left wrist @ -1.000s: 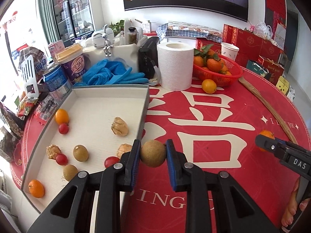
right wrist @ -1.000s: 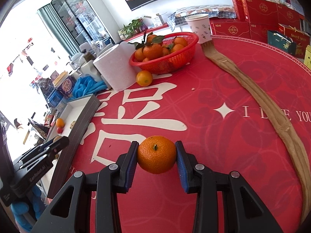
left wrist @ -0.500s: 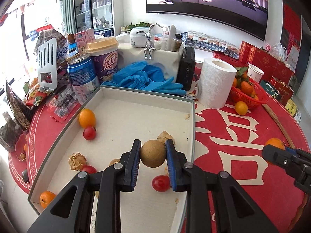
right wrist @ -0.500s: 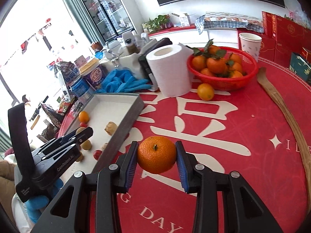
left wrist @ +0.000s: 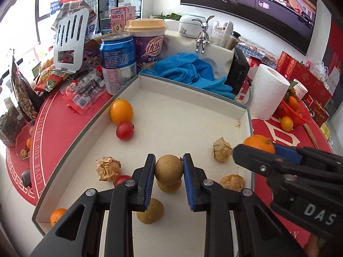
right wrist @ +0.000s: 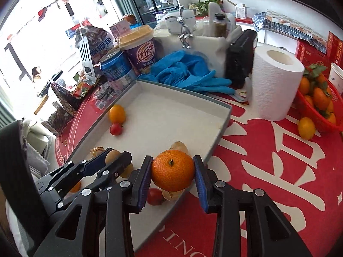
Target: Organize fruits
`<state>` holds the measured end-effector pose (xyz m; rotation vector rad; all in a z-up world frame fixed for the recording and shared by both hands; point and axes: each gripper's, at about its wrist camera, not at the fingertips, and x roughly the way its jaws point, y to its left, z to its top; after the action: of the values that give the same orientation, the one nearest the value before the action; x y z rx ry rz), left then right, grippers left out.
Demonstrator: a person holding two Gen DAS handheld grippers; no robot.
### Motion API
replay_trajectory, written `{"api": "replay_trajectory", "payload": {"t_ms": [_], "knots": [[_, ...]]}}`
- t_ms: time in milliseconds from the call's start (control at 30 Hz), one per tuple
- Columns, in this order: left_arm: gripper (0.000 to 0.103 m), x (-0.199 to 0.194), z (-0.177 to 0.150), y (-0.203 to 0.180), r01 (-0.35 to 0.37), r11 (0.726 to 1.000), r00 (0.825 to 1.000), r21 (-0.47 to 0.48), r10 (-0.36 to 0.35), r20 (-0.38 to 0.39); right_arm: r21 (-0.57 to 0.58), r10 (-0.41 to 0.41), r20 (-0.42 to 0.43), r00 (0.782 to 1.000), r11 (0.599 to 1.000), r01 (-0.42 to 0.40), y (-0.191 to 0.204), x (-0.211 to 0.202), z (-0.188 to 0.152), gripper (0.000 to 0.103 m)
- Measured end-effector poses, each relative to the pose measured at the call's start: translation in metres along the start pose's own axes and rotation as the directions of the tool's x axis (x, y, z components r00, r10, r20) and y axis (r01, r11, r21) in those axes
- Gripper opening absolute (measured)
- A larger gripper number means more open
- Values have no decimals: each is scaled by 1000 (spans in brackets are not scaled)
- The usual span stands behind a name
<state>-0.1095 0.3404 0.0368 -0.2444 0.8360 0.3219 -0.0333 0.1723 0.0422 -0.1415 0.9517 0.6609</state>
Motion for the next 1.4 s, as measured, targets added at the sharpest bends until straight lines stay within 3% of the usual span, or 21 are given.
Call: {"api": "replay_trajectory", "payload": {"t_ms": [33, 133, 233, 333, 467, 533, 567, 600, 700, 933, 1400], "knots": [[40, -1, -1, 0, 4, 1000, 1000, 2, -4, -3, -10, -7, -10, 1000, 1000, 7, 3, 4, 2, 39], [84, -1, -2, 0, 5, 1000, 1000, 30, -4, -13, -26, -9, -44, 999, 1000, 8, 6, 17, 6, 39], [85, 5, -7, -1, -44, 997, 998, 70, 46, -30, -24, -3, -69, 998, 1000, 2, 5, 23, 6, 40], [85, 4, -7, 4, -33, 998, 999, 61, 35, -33, -22, -9, -78, 997, 1000, 7, 6, 24, 2, 47], [86, 5, -7, 5, -32, 997, 999, 69, 35, -37, -40, -22, -82, 996, 999, 19, 12, 22, 3, 47], [90, 4, -6, 4, -36, 996, 999, 77, 39, -37, -50, -36, -59, 998, 998, 33, 14, 16, 8, 69], [97, 2, -5, 5, -37, 997, 999, 70, 39, -29, -51, -34, -37, 999, 998, 32, 15, 11, 11, 97], [103, 1, -5, 6, -33, 998, 999, 60, 35, -22, -48, -67, -15, 998, 997, 66, 15, 6, 13, 102], [103, 5, -5, 9, -54, 997, 997, 48, 56, -45, -47, -80, 12, 997, 996, 81, 12, -5, 19, 102], [103, 10, -9, 9, -66, 997, 996, 33, 68, -59, -95, -181, -28, 983, 979, 178, 18, -6, 16, 102], [103, 9, -8, 7, -96, 994, 994, 59, 99, -56, -124, -205, -53, 977, 973, 197, 22, -6, 7, 102]]}}
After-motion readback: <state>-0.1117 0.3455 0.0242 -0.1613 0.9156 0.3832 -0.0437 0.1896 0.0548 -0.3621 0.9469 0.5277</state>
